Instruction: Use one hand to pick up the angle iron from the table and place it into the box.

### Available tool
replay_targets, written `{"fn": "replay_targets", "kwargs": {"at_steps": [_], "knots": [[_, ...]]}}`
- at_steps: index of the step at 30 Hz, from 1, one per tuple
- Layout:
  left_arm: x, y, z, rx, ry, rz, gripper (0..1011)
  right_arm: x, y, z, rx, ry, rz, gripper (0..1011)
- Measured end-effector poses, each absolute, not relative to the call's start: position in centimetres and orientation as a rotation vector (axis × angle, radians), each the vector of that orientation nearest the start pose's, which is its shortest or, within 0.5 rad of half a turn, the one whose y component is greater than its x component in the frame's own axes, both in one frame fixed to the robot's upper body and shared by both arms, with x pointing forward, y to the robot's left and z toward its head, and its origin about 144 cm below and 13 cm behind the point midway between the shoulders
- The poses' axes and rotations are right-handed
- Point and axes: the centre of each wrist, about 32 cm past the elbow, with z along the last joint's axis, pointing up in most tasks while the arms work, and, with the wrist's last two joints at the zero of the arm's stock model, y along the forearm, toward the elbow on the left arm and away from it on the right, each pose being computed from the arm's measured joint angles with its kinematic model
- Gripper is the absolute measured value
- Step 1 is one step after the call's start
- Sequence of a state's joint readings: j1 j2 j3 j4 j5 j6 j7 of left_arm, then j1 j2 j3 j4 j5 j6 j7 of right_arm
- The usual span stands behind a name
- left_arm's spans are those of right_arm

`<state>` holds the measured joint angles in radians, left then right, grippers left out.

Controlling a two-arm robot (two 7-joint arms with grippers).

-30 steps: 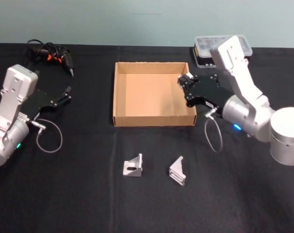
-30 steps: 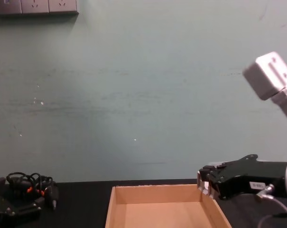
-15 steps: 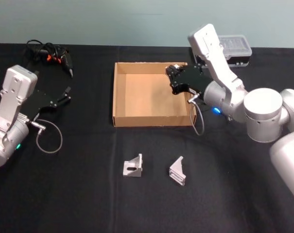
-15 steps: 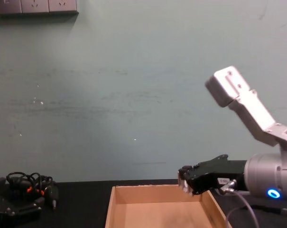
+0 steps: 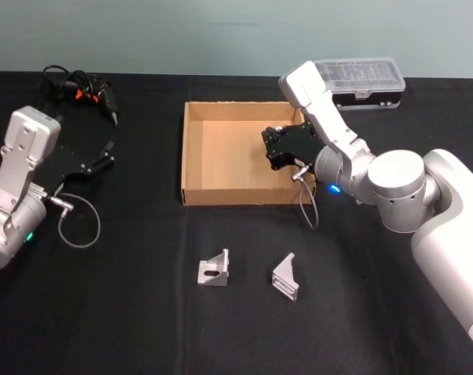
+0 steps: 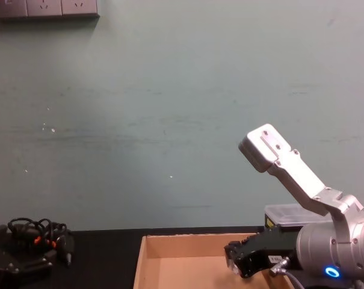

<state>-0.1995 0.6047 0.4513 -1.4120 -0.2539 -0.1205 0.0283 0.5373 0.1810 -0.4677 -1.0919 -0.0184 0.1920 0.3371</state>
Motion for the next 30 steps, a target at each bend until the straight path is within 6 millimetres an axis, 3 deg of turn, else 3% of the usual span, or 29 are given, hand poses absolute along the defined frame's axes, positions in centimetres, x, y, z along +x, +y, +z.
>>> {"fn": "replay_targets", "kwargs": {"at_steps": [11, 16, 21, 30], "knots": [[48.9, 31.0, 114.0, 0.304, -0.285, 1.248, 1011, 58.6, -18.4, 117.2, -0.483, -0.106, -0.947, 32], [48.9, 31.0, 114.0, 0.304, -0.285, 1.248, 1011, 58.5, -18.4, 117.1, -0.489, -0.106, -0.948, 134], [48.9, 31.0, 114.0, 0.305, -0.285, 1.248, 1011, 58.4, -18.5, 117.2, -0.476, -0.108, -0.952, 302], [48.9, 31.0, 114.0, 0.305, -0.285, 1.248, 1011, 57.2, -19.1, 119.3, -0.393, -0.143, -0.942, 602]]}}
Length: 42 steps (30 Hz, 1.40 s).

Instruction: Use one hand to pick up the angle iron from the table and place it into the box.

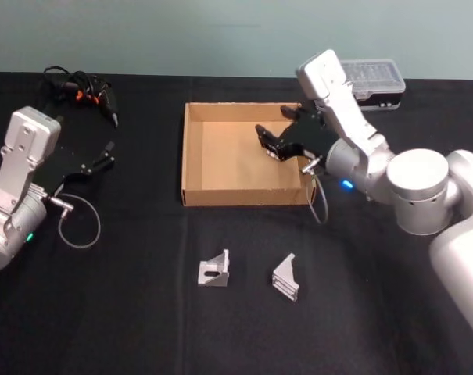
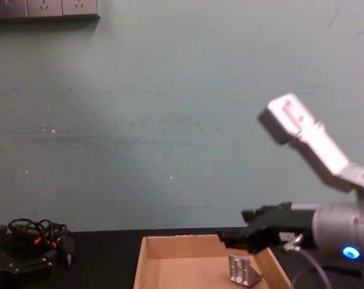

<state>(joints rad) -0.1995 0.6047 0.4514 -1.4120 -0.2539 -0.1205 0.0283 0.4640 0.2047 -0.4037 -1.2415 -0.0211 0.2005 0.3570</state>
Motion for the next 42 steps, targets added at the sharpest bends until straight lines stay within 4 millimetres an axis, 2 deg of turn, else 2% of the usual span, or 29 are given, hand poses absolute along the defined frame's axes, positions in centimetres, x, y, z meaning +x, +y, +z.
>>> {"fn": "replay_targets", "kwargs": {"at_steps": [3, 4, 6, 7, 10, 13, 15, 20, 30, 34, 42], "knots": [[48.9, 31.0, 114.0, 0.304, -0.285, 1.248, 1011, 56.1, -19.7, 120.3, -0.36, -0.156, -0.93, 682], [48.9, 31.0, 114.0, 0.304, -0.285, 1.248, 1011, 55.8, -20.0, 120.6, -0.353, -0.16, -0.925, 739], [48.9, 31.0, 114.0, 0.304, -0.285, 1.248, 1011, 54.6, -20.7, 121.4, -0.335, -0.169, -0.908, 773], [48.9, 31.0, 114.0, 0.304, -0.285, 1.248, 1011, 53.9, -21.3, 121.9, -0.328, -0.173, -0.896, 837], [48.9, 31.0, 114.0, 0.304, -0.285, 1.248, 1011, 52.5, -22.1, 122.5, -0.321, -0.175, -0.873, 890], [48.9, 31.0, 114.0, 0.304, -0.285, 1.248, 1011, 50.0, -23.6, 123.3, -0.316, -0.177, -0.847, 983], [48.9, 31.0, 114.0, 0.304, -0.285, 1.248, 1011, 48.9, -24.1, 123.5, -0.314, -0.176, -0.84, 1002], [48.9, 31.0, 114.0, 0.304, -0.285, 1.248, 1011, 45.3, -25.7, 124.3, -0.309, -0.166, -0.827, 1000], [48.9, 31.0, 114.0, 0.304, -0.285, 1.248, 1011, 40.6, -27.3, 125.2, -0.321, -0.115, -0.796, 1000], [48.9, 31.0, 114.0, 0.304, -0.285, 1.248, 1011, 38.7, -27.5, 125.0, -0.351, -0.055, -0.758, 1000], [48.9, 31.0, 114.0, 0.304, -0.285, 1.248, 1011, 36.4, -27.5, 123.7, -0.422, 0.035, -0.712, 1000]]}}
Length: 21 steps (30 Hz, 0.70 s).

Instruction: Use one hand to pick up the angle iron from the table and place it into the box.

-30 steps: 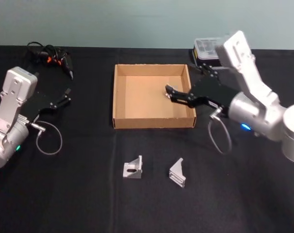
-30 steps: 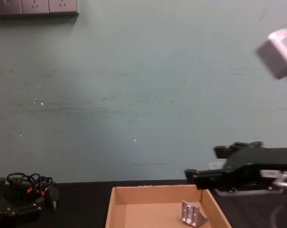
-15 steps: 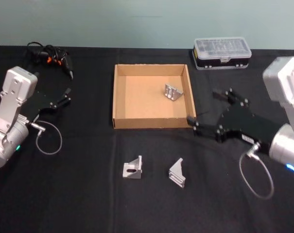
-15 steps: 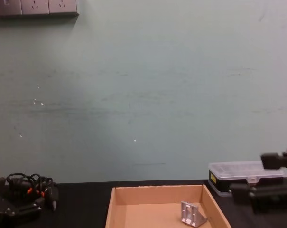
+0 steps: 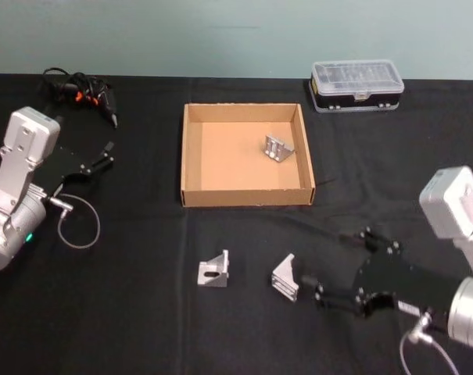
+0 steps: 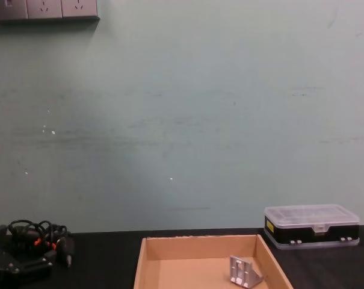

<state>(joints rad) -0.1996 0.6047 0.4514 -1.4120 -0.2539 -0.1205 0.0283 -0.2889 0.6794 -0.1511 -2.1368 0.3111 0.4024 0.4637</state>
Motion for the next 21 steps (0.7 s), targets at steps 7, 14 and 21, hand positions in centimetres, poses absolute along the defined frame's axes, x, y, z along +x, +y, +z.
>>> {"fn": "replay_targets", "kwargs": {"at_steps": [7, 14, 21], "knots": [[48.9, 31.0, 114.0, 0.305, -0.285, 1.248, 1011, 35.1, -27.2, 121.8, -0.464, 0.103, -0.71, 1000], [48.9, 31.0, 114.0, 0.304, -0.285, 1.248, 1011, 34.8, -26.5, 120.2, -0.49, 0.132, -0.717, 1000], [48.9, 31.0, 114.0, 0.304, -0.285, 1.248, 1011, 35.4, -25.7, 118.9, -0.502, 0.128, -0.723, 1000]]}}
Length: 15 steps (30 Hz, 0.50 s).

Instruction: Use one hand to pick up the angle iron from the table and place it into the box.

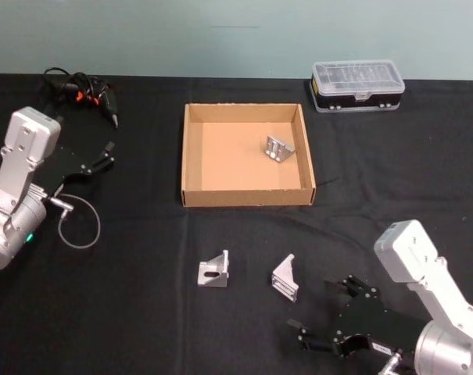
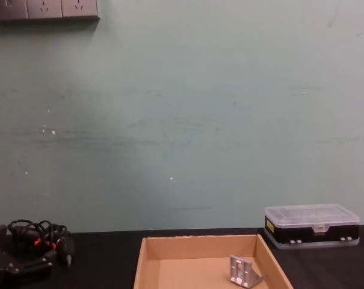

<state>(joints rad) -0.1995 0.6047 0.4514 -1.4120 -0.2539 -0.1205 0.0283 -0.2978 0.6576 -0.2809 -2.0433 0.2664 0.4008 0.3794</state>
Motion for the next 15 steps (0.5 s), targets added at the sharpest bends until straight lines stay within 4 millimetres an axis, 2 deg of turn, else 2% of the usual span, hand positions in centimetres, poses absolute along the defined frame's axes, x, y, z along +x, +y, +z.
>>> {"fn": "replay_targets", "kwargs": {"at_steps": [15], "knots": [[48.9, 31.0, 114.0, 0.304, -0.285, 1.248, 1011, 36.7, -24.1, 117.4, -0.501, 0.128, -0.718, 1000]]}}
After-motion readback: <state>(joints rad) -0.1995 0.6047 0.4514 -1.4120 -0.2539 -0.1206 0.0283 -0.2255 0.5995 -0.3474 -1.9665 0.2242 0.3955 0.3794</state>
